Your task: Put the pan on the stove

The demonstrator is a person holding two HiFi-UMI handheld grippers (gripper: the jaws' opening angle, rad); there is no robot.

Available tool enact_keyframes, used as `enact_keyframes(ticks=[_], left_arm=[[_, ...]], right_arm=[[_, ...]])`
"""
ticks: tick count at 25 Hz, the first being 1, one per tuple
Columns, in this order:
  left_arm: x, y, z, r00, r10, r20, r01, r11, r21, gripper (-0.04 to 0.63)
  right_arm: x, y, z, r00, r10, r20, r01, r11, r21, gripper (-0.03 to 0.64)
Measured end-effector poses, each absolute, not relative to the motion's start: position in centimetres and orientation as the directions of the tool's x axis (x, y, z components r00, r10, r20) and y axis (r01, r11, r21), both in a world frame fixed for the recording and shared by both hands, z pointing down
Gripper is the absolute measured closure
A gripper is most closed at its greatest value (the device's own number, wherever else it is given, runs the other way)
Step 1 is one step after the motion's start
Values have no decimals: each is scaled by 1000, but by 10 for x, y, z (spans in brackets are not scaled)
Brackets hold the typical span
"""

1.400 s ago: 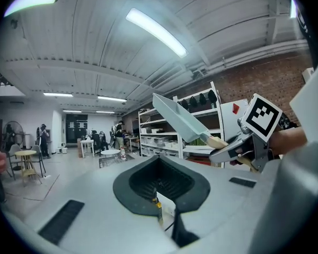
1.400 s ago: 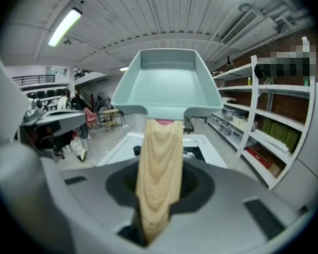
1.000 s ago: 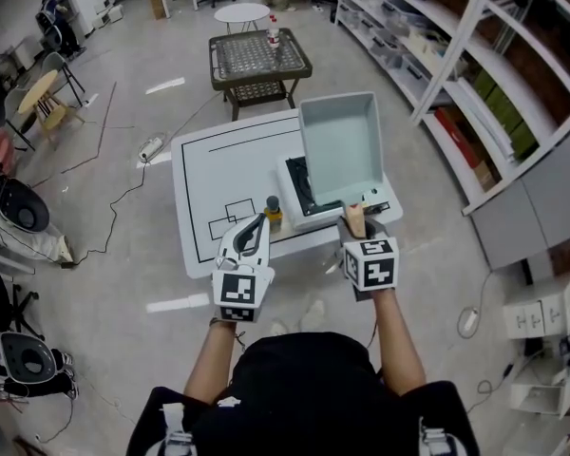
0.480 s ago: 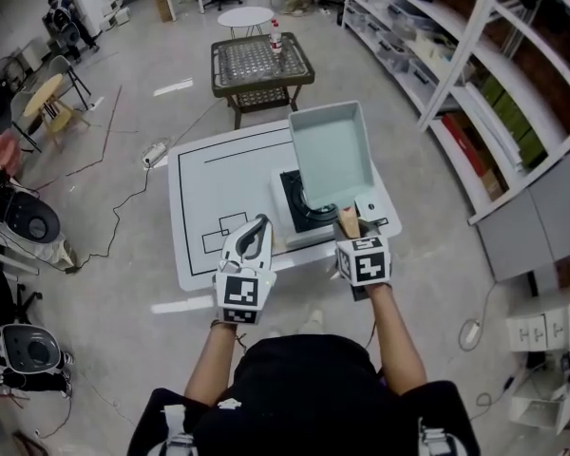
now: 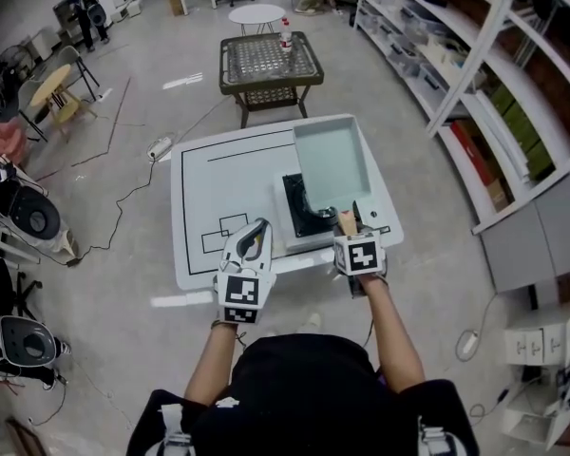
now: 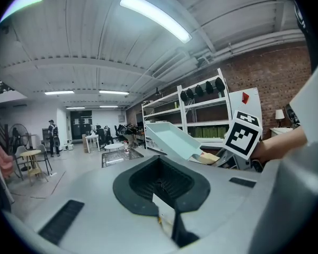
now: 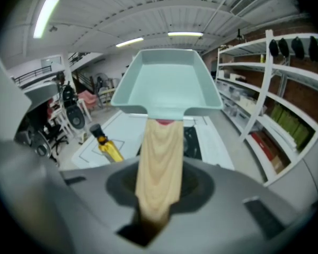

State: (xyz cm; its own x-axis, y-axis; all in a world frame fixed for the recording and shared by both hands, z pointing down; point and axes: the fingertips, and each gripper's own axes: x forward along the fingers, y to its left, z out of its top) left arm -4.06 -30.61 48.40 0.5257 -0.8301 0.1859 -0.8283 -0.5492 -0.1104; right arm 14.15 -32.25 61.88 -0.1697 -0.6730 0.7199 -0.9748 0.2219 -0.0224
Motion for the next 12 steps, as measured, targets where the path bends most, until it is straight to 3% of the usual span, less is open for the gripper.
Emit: enact_keyframes(ticks=[12], left_arm=[[-44,-305,487,515,-832,207,-831,-544,-120,571]], right_arm=[[133,-311,668,-182,-537,824,-970,237,-60,520]])
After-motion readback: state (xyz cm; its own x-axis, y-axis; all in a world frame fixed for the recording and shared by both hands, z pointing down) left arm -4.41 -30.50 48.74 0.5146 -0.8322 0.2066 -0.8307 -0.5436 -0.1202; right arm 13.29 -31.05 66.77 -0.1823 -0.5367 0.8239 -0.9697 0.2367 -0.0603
